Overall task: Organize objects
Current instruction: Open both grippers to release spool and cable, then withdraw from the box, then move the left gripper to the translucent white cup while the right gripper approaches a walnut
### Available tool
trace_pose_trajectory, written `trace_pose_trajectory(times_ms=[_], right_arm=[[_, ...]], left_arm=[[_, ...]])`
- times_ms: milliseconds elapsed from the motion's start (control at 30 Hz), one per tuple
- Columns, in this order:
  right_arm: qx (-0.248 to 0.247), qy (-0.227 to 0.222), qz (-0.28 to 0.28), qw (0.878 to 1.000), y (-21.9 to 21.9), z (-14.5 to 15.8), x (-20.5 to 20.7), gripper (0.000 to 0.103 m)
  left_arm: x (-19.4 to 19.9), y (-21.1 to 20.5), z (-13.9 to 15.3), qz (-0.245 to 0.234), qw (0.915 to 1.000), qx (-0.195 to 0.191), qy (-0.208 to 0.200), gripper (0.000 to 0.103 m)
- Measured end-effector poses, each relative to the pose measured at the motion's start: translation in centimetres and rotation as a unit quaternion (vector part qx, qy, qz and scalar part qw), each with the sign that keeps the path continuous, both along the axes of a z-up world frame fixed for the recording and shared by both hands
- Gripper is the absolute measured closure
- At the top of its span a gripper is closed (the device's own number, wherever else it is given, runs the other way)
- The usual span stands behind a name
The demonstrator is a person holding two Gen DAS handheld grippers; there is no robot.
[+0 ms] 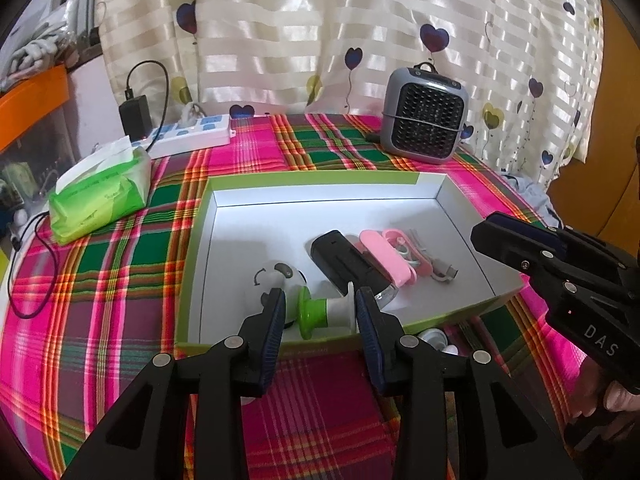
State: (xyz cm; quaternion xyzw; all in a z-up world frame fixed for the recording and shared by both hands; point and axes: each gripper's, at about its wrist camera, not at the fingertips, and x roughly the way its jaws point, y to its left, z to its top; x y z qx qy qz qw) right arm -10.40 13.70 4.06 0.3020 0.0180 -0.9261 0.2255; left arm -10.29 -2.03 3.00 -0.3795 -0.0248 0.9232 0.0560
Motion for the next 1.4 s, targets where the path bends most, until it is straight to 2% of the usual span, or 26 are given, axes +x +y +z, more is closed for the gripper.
trace_pose_trajectory(times_ms=[67, 200, 633, 1400], right_arm=[[-0.002, 0.005, 0.004, 1.0, -0.1, 0.1, 0.3, 0.081], [-0.009, 0.018, 0.014, 1.0, -0.5, 0.4, 1.0, 0.068], [-0.021, 0.036, 0.03, 0.999, -0.7, 0.7, 3.0, 0.067], [0.025, -0.033, 0.032, 0.999, -2.8, -1.9, 6.7, 0.067]], left_arm=[[0.5, -0.2, 0.2, -0.001, 1.0, 0.003, 0.003, 0.068], [1.6, -0.6, 0.5, 0.001, 0.9999, 0.008, 0.009, 0.068], [4.6, -1.2, 0.8, -0.004, 0.9995, 0.024, 0.021, 0.068], [7.5, -1.3, 0.4, -0.013, 0.999, 0.023, 0.035, 0.068]])
